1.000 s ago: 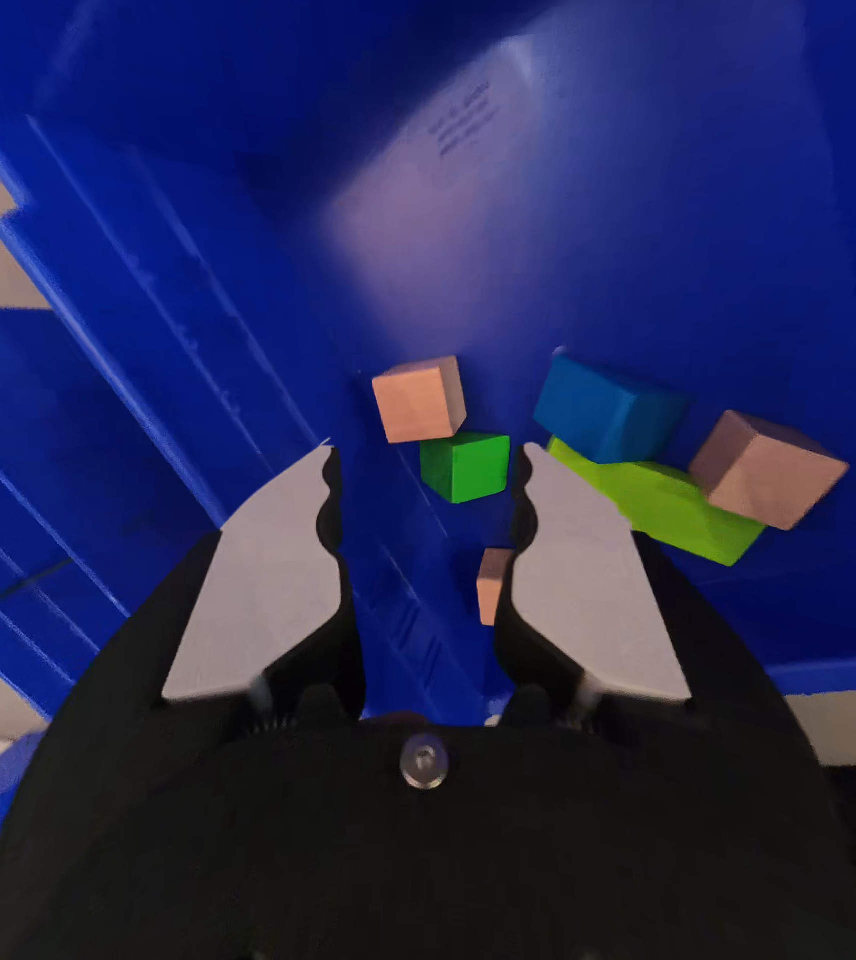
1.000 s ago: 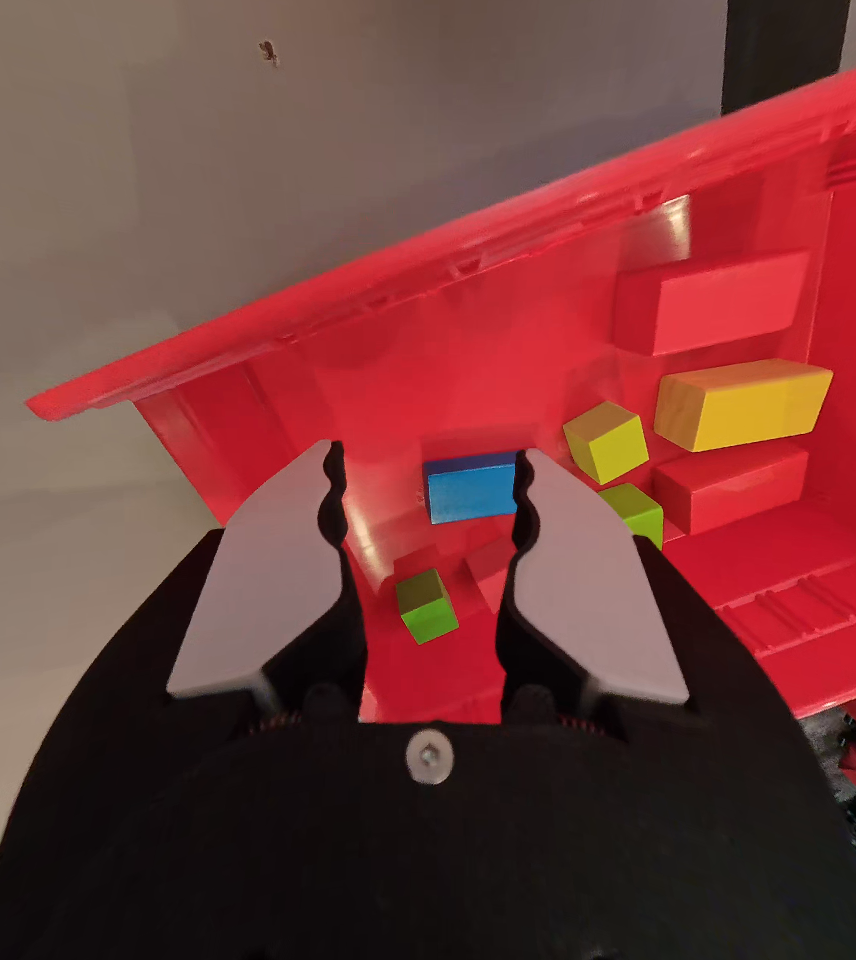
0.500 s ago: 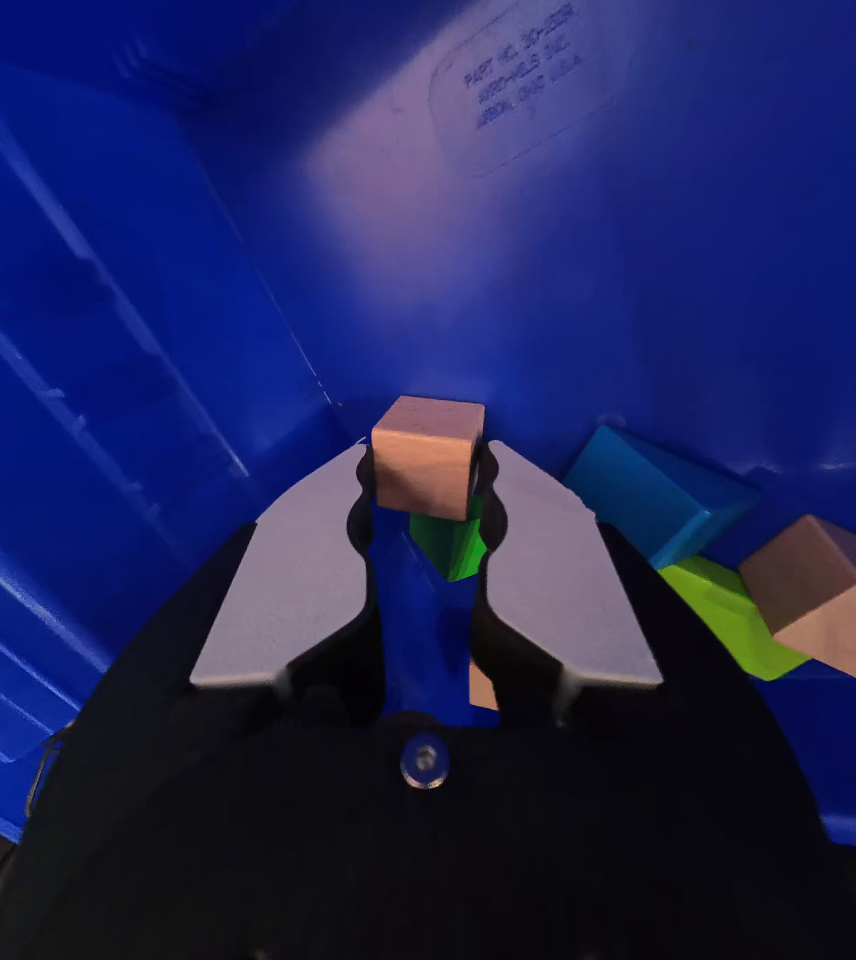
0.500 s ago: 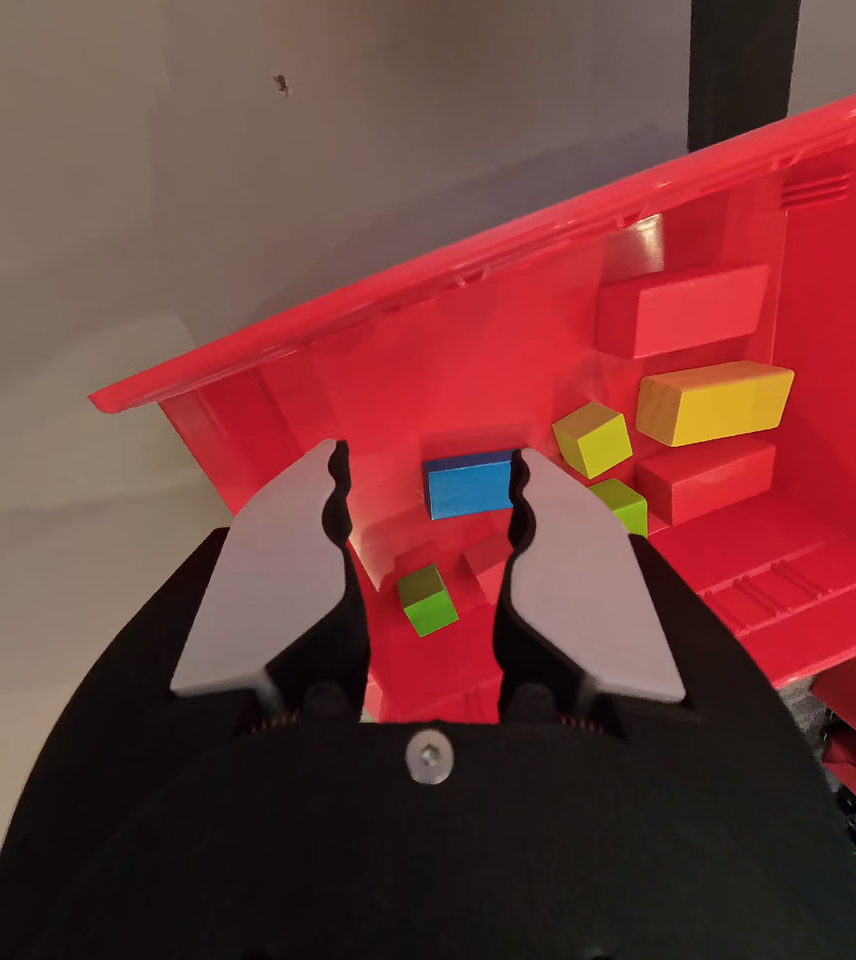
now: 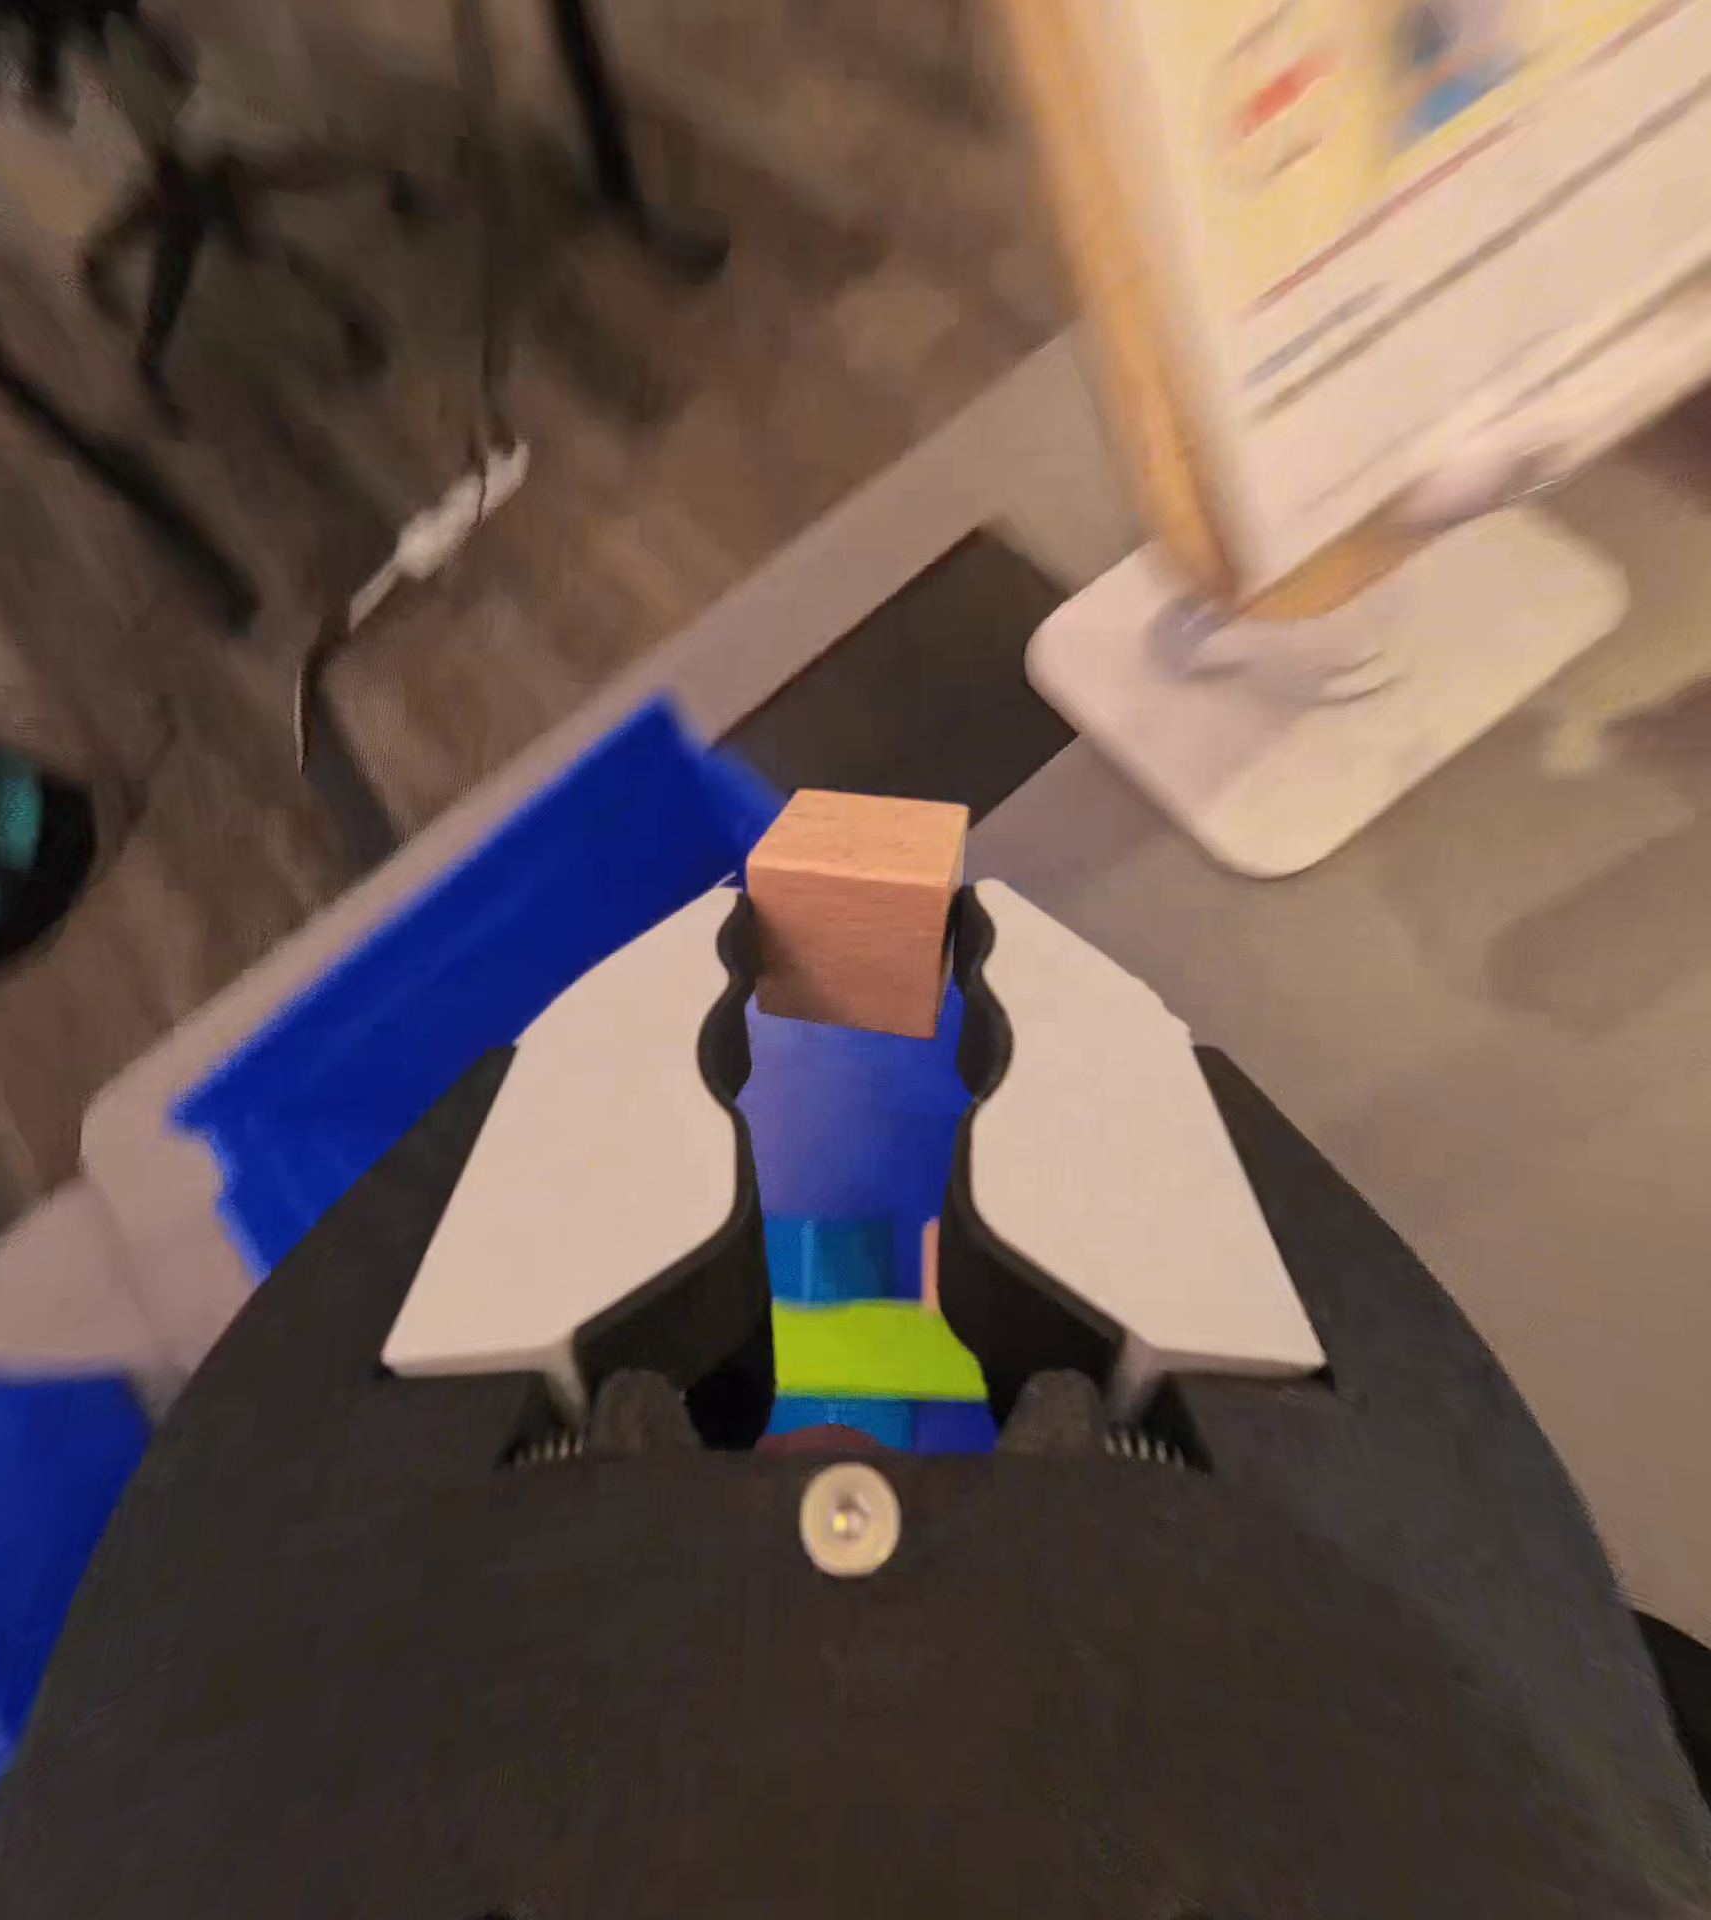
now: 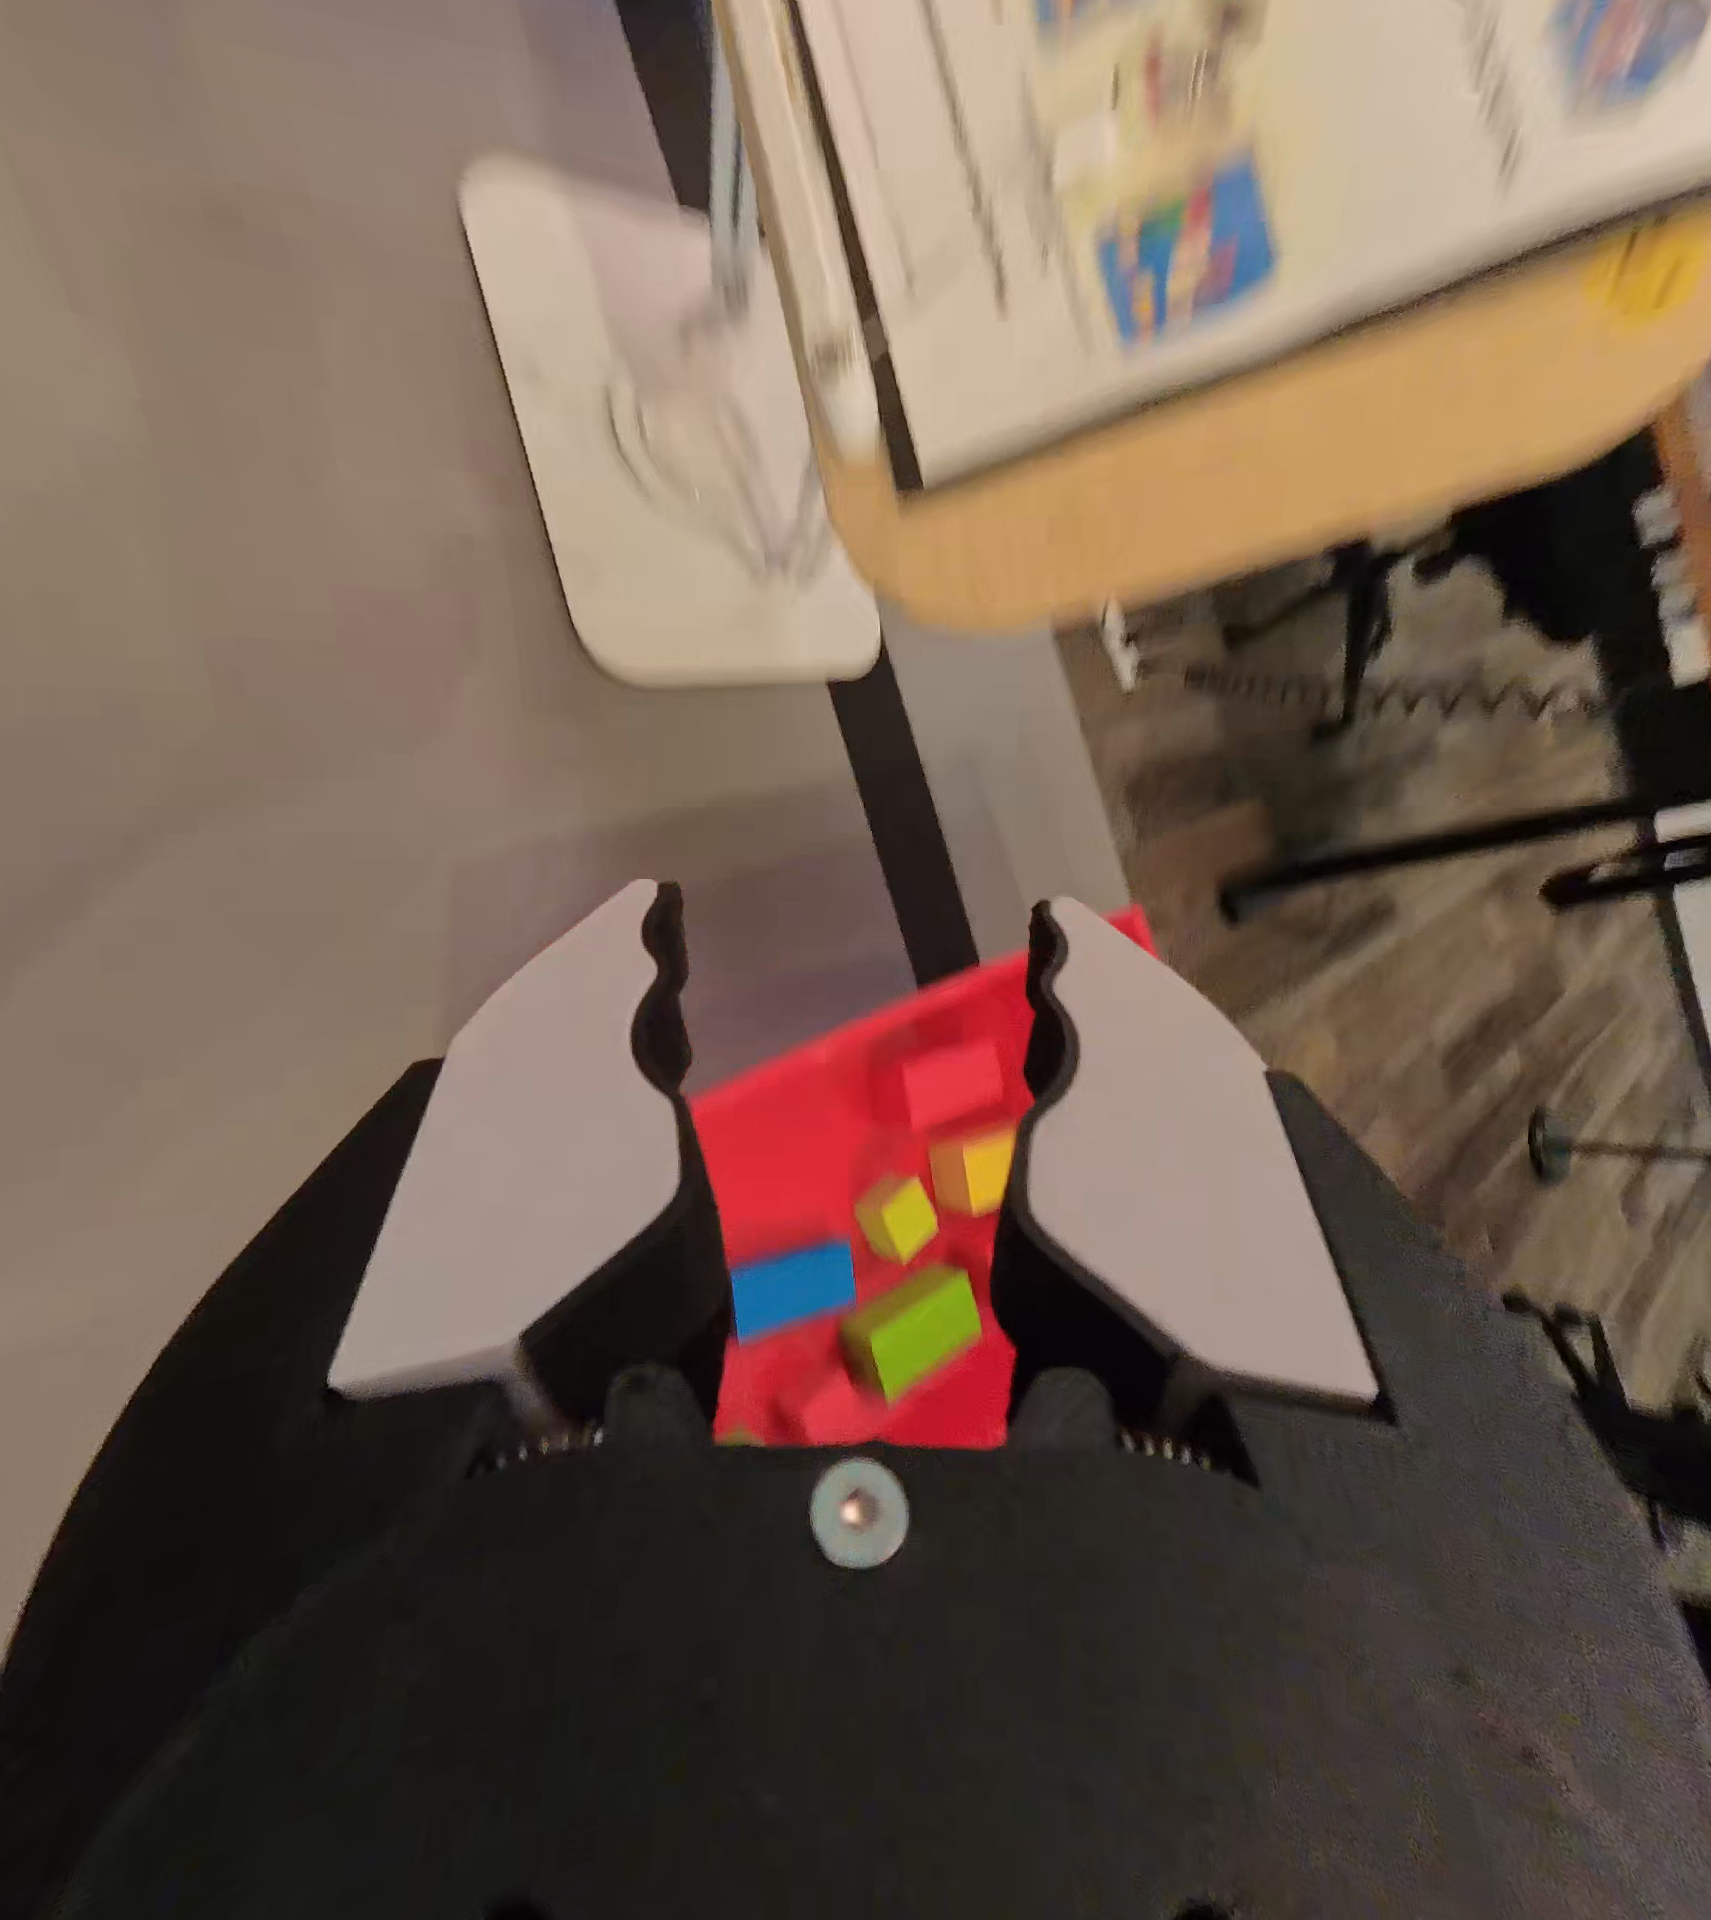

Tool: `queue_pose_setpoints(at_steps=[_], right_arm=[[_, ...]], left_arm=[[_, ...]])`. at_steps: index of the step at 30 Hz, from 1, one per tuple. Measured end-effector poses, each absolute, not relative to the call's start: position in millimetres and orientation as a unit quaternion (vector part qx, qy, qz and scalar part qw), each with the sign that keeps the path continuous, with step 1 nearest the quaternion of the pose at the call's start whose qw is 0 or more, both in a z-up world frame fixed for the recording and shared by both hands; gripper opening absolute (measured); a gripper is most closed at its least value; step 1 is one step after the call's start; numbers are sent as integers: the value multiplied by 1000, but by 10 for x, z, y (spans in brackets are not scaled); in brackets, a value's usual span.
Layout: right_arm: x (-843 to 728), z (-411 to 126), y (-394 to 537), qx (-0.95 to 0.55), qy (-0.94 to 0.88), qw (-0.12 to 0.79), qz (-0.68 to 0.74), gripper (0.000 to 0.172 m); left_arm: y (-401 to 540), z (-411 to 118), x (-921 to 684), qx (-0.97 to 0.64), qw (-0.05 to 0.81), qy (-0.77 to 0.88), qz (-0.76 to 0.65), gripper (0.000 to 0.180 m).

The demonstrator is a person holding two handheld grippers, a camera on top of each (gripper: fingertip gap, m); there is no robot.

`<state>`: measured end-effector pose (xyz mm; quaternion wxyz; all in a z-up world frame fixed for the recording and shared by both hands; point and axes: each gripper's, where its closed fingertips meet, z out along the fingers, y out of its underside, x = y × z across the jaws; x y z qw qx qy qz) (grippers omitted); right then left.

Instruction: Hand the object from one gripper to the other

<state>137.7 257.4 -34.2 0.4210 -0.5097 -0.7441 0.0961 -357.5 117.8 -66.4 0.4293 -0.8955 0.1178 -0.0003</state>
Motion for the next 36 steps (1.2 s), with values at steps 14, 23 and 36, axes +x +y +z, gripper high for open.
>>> queue_pose_setpoints(at_steps=[14, 23, 36], right_arm=[[-548, 456, 1161, -370, -623, 469, 505, 57], [-822, 407, 1037, -351, -602, 459, 551, 50], [-758, 502, 991, -334, -596, 468, 560, 31]], left_arm=[[1197, 298, -993, -660, 618, 395, -161, 37], [1145, 271, -691, -642, 613, 411, -208, 37], [1117, 363, -640, -624, 635, 405, -209, 37]])
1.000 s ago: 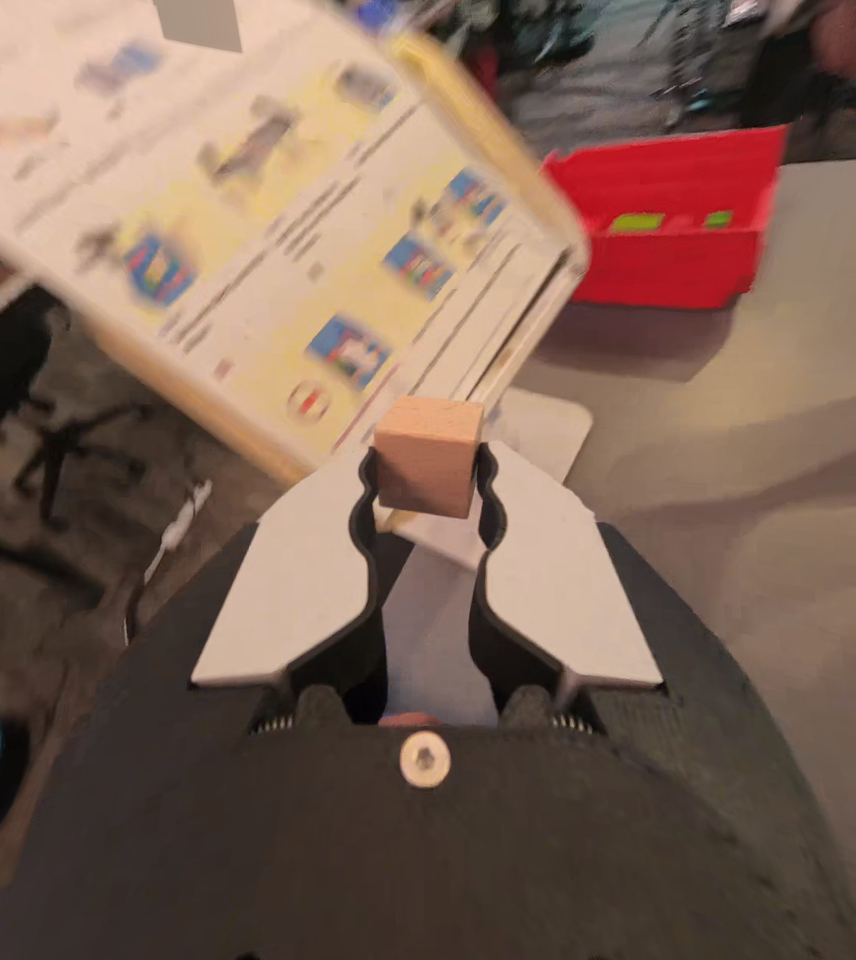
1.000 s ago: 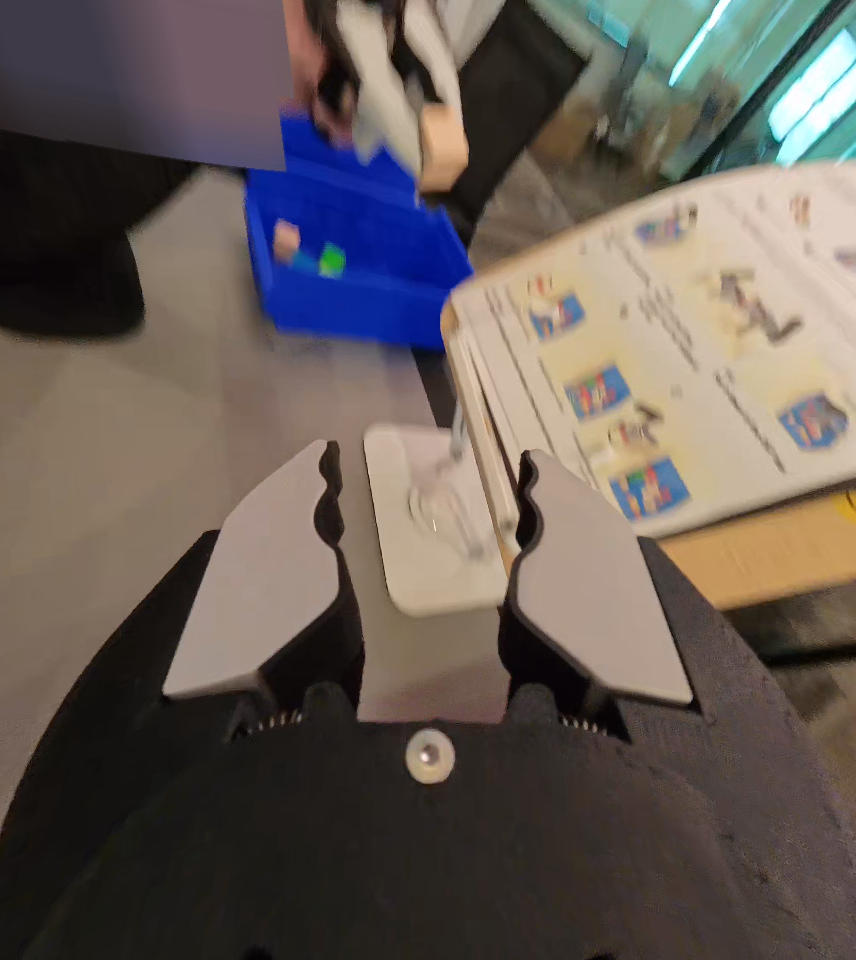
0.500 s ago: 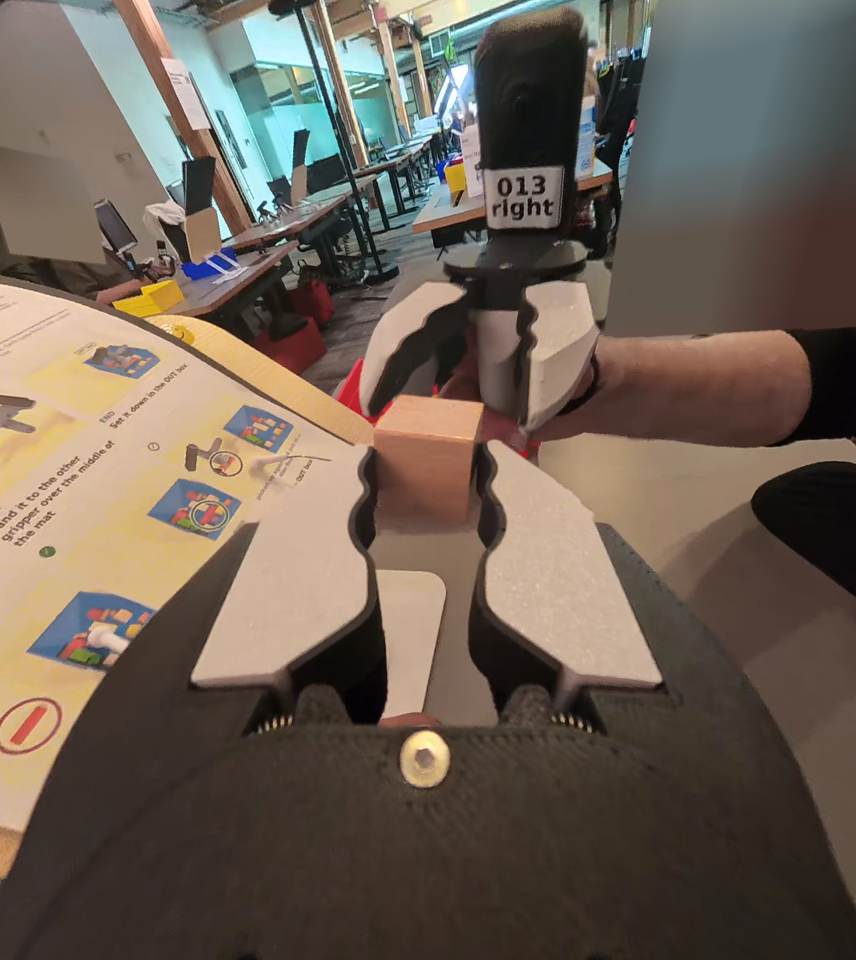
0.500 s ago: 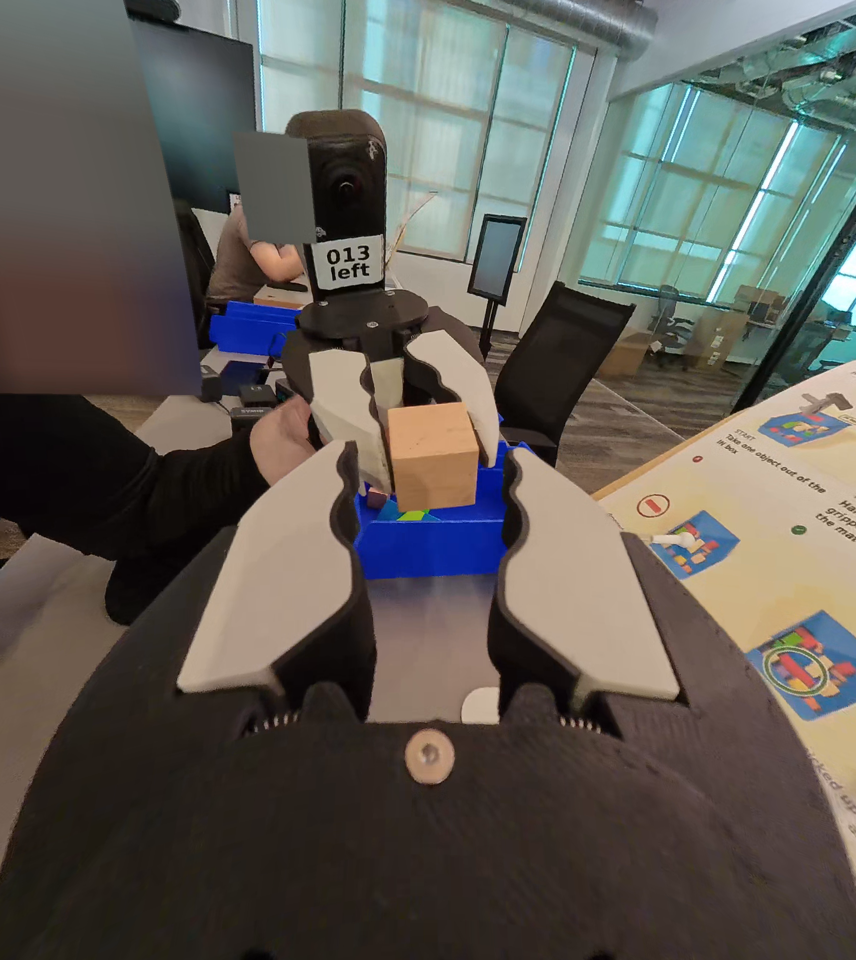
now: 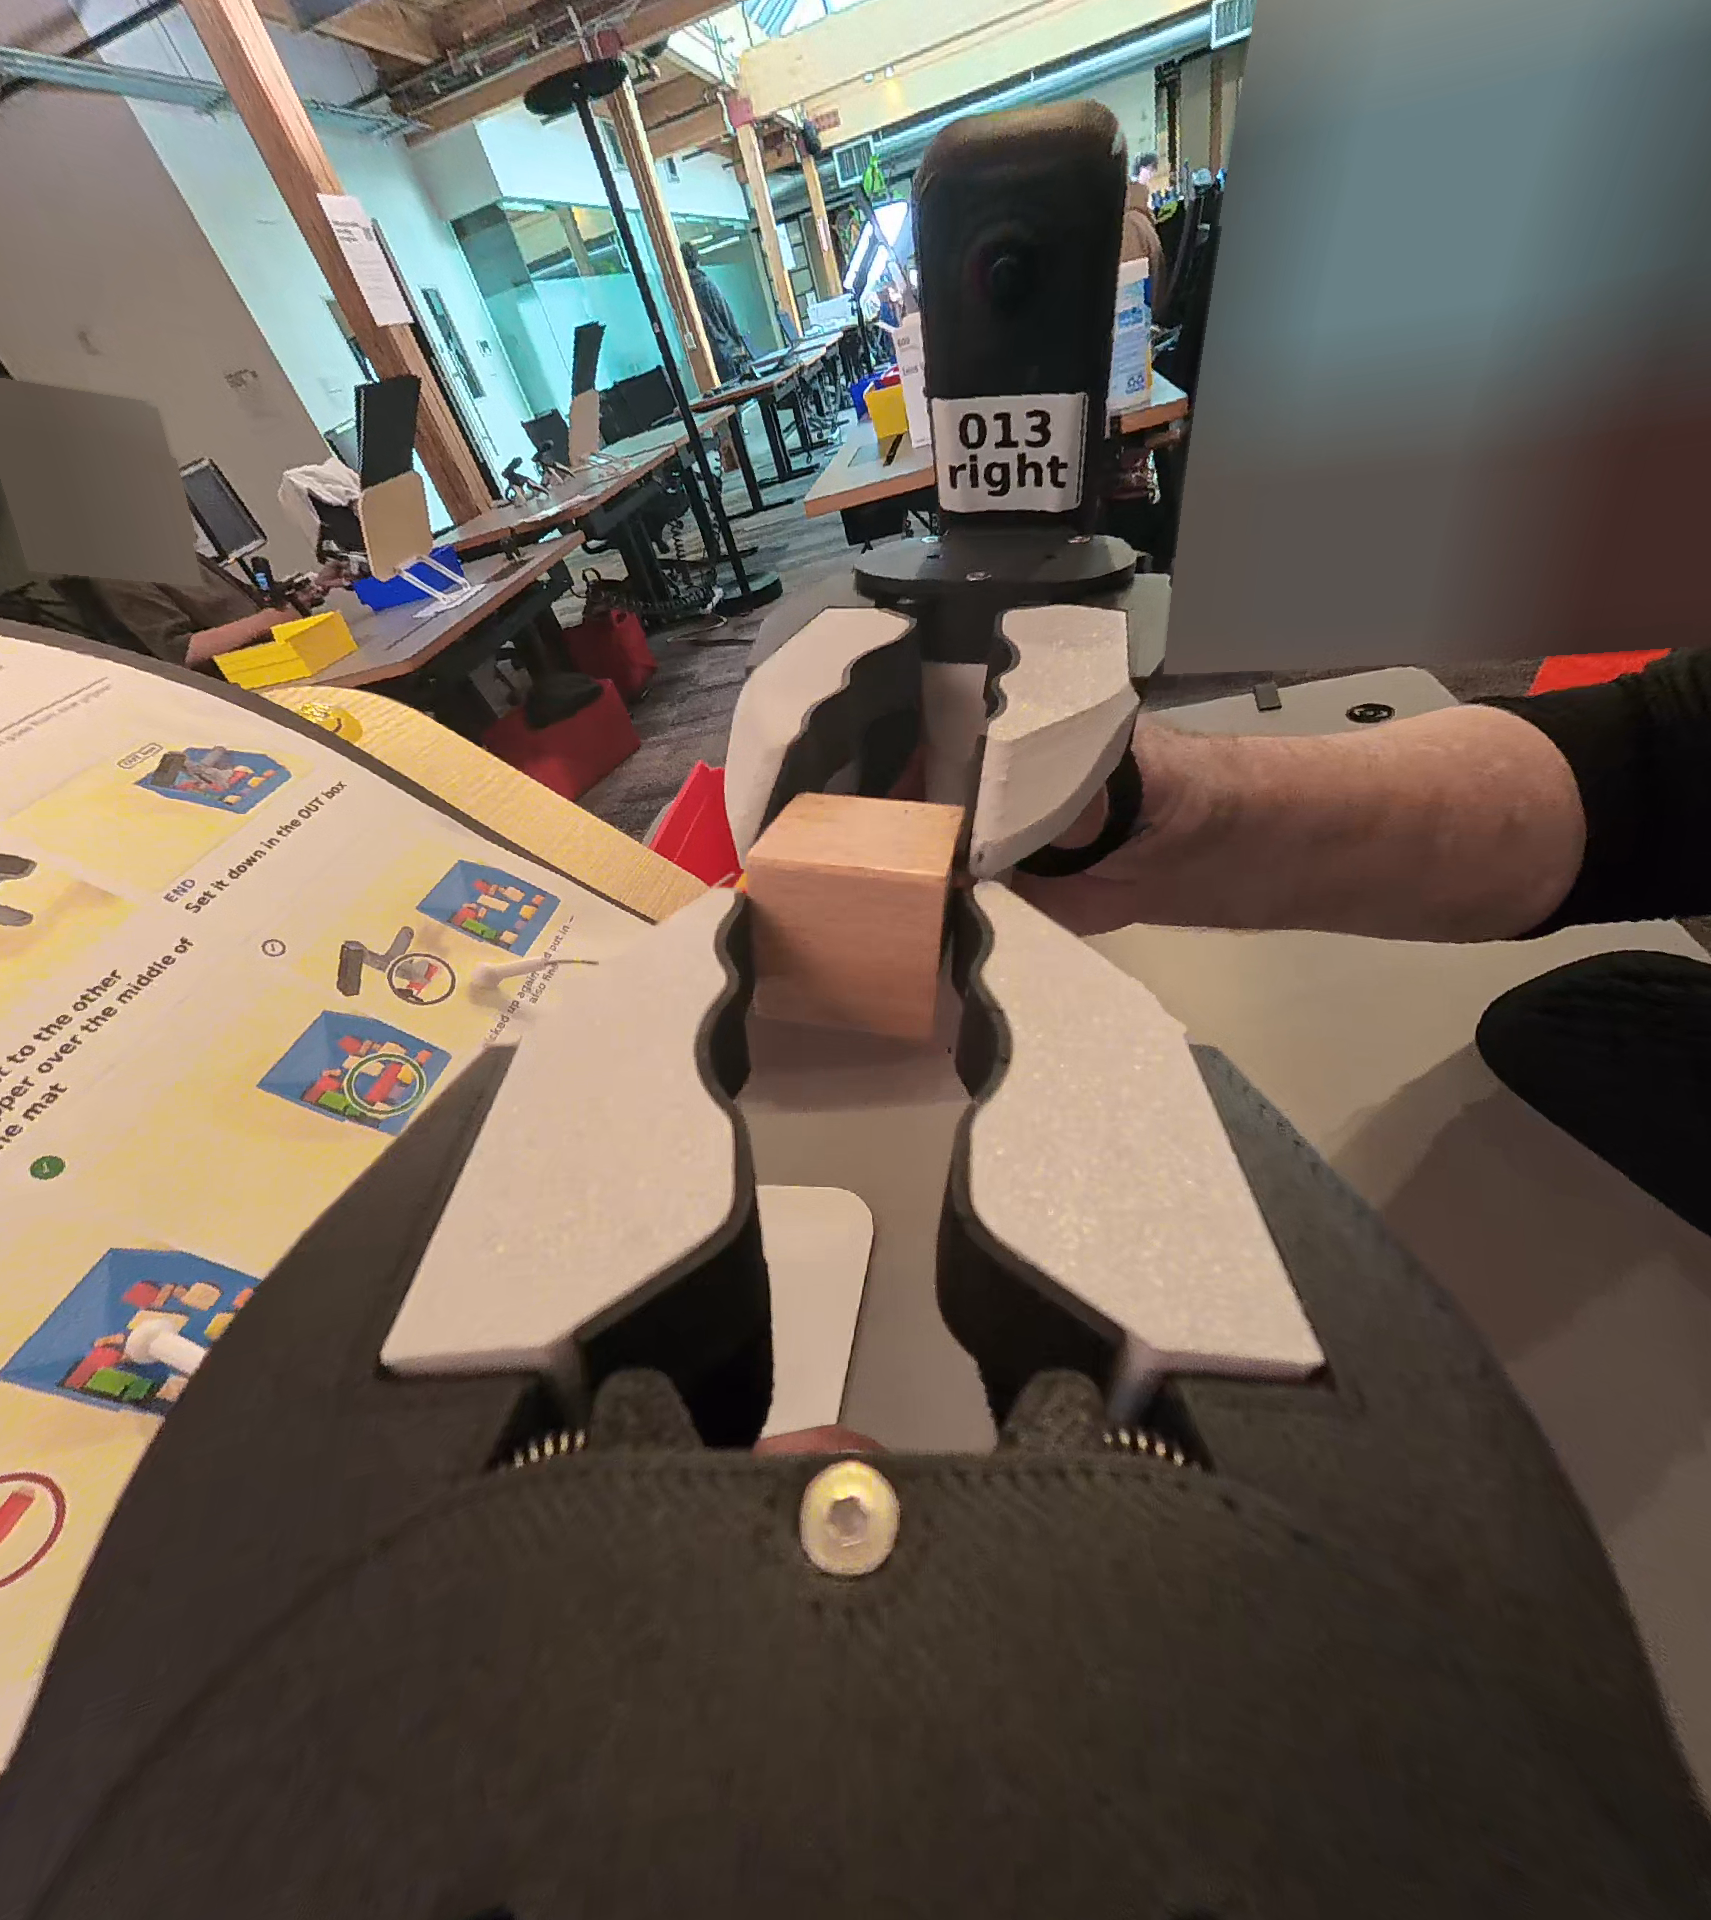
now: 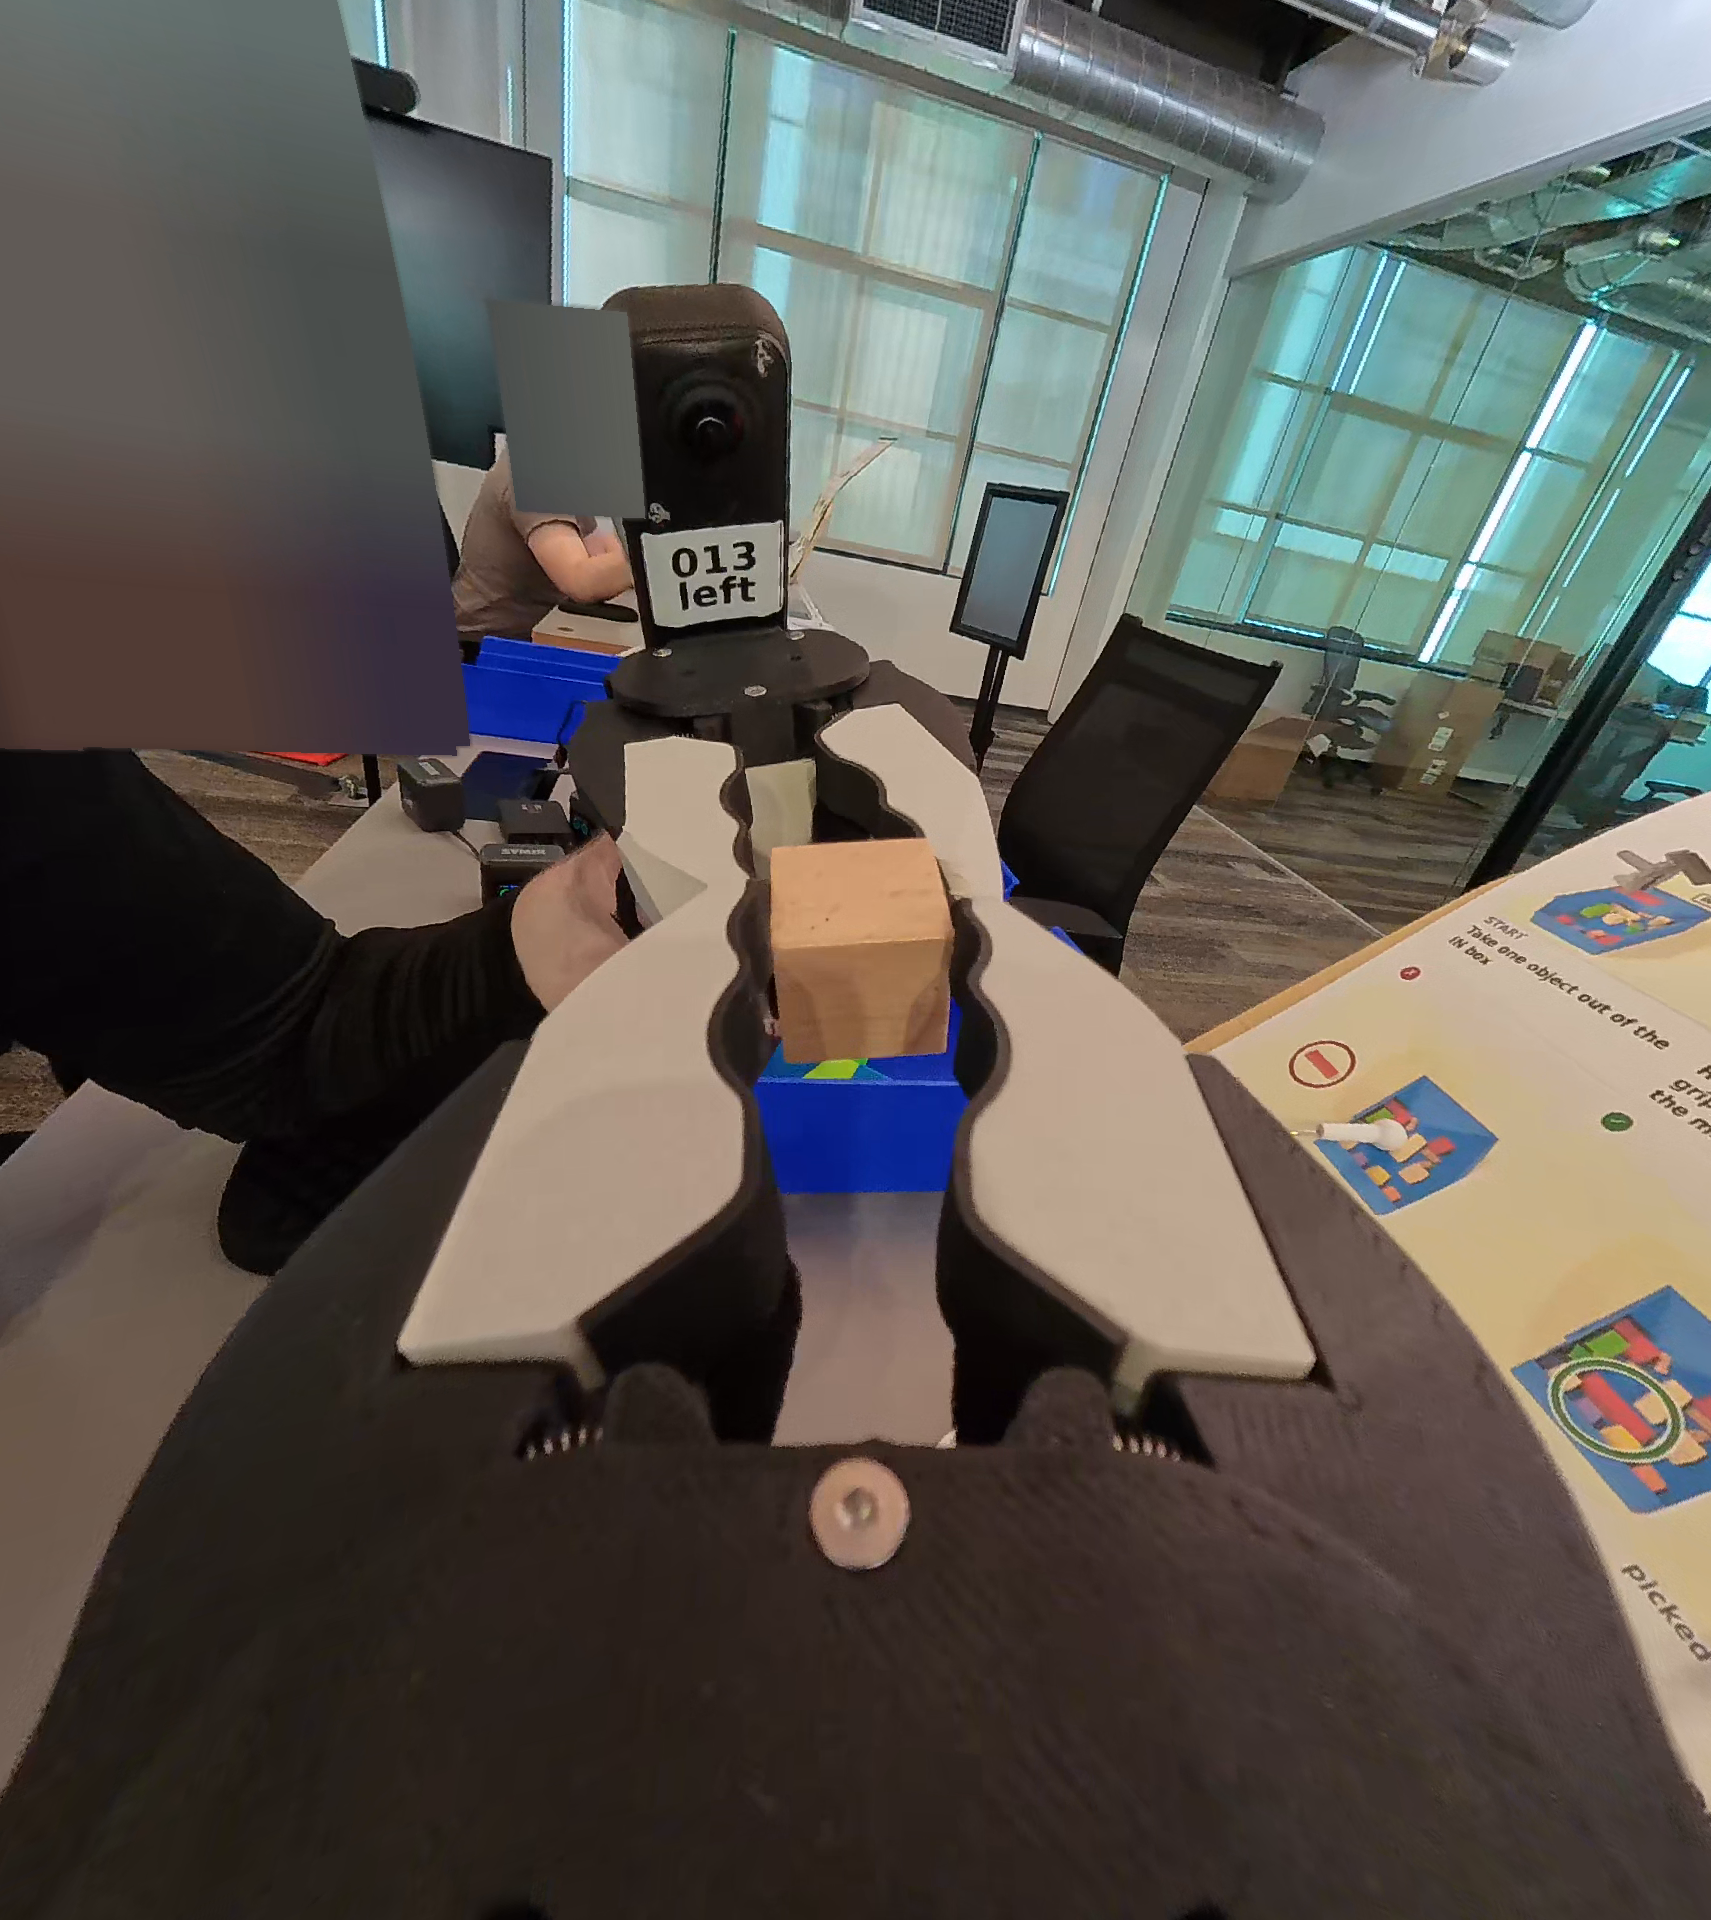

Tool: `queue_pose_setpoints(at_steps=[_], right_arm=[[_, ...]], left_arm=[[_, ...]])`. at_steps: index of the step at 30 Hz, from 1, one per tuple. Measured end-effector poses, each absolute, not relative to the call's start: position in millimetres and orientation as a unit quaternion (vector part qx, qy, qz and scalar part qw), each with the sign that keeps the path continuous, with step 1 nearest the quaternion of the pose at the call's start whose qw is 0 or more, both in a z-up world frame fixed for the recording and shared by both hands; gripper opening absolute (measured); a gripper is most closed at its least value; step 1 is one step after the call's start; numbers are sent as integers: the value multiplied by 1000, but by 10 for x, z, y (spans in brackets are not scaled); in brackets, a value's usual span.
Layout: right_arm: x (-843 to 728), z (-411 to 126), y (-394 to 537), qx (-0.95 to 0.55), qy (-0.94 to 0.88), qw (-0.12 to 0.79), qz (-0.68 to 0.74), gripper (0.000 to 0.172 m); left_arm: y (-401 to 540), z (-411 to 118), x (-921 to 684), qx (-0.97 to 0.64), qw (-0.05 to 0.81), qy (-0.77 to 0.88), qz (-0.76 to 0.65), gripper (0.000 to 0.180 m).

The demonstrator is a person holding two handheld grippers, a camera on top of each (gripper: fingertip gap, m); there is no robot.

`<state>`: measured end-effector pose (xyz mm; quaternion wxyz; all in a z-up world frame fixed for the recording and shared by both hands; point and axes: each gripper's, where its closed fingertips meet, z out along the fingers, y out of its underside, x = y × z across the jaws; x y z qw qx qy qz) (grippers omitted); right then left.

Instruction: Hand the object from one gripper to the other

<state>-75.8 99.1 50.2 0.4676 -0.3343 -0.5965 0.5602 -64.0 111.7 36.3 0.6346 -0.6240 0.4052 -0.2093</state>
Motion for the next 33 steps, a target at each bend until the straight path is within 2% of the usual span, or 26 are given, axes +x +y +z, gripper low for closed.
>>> queue_pose_setpoints(at_steps=[5, 8, 10, 13, 16, 23, 27, 33], right_arm=[[-643, 663, 1018, -327, -577, 474, 579, 31], [-456, 730, 1160, -340, -585, 494, 545, 31], [-233, 762, 1373, -367, -595, 503, 508, 31], [167, 596, 1832, -448, -637, 490, 393, 31], [684, 187, 2344, -540, -683, 430, 239, 31], [1917, -984, 3057, -632, -751, 192, 4, 31], [2368, -1505, 3208, -637, -765, 87, -39, 31], [2773, -2008, 3344, -637, -768, 0, -62, 32]], left_arm=[[1086, 400, -638, -625, 635, 402, -212, 41], [1082, 434, -714, -627, 638, 396, -207, 39], [1086, 477, -809, -626, 646, 387, -203, 28], [1068, 552, -936, -620, 658, 375, -206, 0], [1085, 559, -1027, -628, 658, 367, -195, 0], [1114, 489, -1019, -635, 649, 379, -179, 0], [1132, 428, -985, -639, 641, 389, -171, 0], [1192, 342, -1006, -648, 631, 391, -168, 0]])
